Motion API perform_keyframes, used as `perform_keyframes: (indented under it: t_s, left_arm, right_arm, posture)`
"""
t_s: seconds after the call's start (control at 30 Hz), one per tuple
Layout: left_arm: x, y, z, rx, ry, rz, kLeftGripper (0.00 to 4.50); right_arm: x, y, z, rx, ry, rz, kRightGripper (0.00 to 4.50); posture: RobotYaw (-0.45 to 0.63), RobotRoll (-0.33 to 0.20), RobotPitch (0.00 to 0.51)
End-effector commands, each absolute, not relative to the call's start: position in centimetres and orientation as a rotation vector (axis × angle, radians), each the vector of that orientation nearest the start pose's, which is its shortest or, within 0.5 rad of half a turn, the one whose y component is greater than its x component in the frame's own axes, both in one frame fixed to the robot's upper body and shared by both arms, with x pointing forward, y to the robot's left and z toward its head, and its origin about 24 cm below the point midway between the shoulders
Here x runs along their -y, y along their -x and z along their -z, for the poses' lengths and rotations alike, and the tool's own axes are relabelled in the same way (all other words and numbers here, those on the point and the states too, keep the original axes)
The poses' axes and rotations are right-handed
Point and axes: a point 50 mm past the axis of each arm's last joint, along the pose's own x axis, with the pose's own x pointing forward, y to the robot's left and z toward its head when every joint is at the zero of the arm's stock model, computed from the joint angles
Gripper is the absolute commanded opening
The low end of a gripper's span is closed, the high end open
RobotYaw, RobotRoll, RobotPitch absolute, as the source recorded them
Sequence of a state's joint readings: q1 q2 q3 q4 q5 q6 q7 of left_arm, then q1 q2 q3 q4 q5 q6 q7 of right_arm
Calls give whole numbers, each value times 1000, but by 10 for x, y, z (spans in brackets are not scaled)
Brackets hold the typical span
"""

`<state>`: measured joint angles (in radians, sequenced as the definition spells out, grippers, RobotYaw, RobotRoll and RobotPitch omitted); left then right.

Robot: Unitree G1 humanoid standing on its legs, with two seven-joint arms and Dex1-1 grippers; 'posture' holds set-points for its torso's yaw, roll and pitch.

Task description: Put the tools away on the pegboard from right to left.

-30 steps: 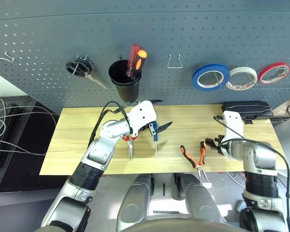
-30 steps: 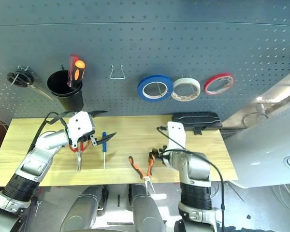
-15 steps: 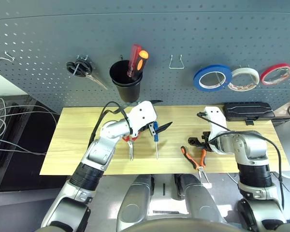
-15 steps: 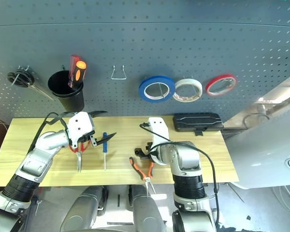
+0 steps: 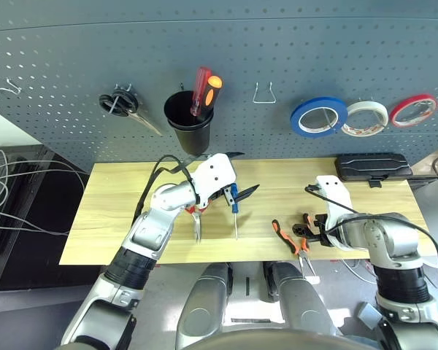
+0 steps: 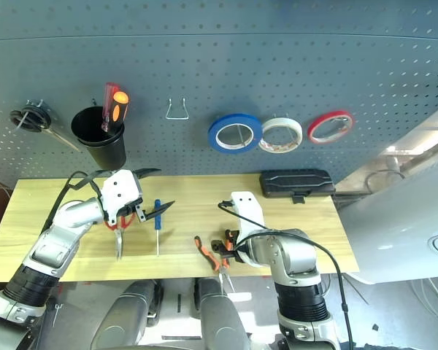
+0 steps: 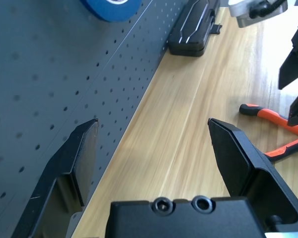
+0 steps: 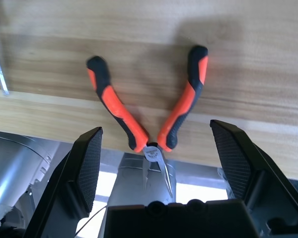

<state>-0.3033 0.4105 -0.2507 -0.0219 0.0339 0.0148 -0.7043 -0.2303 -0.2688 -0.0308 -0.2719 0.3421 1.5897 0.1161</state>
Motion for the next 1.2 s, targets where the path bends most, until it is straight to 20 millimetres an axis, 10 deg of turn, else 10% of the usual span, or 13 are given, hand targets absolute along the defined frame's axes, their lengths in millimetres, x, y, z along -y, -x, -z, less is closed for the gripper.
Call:
perform_keyframes:
  t_s: [0.03, 0.9, 1.2]
  left_arm:
    - [-121, -277, -96, 68, -551, 955, 4500]
    - [-120, -277, -95, 58, -527, 941, 4500]
    - [-118, -278, -95, 57, -532, 949, 4500]
  right_arm:
    - [176, -223, -40, -1115, -23, -228, 4474]
    - [169, -225, -29, -1170, 25, -148, 4474]
    - [174, -235, 17, -1238, 14, -115, 4474]
  posture:
    - [19, 0, 264]
    - [37, 0, 292]
    - [34, 0, 290]
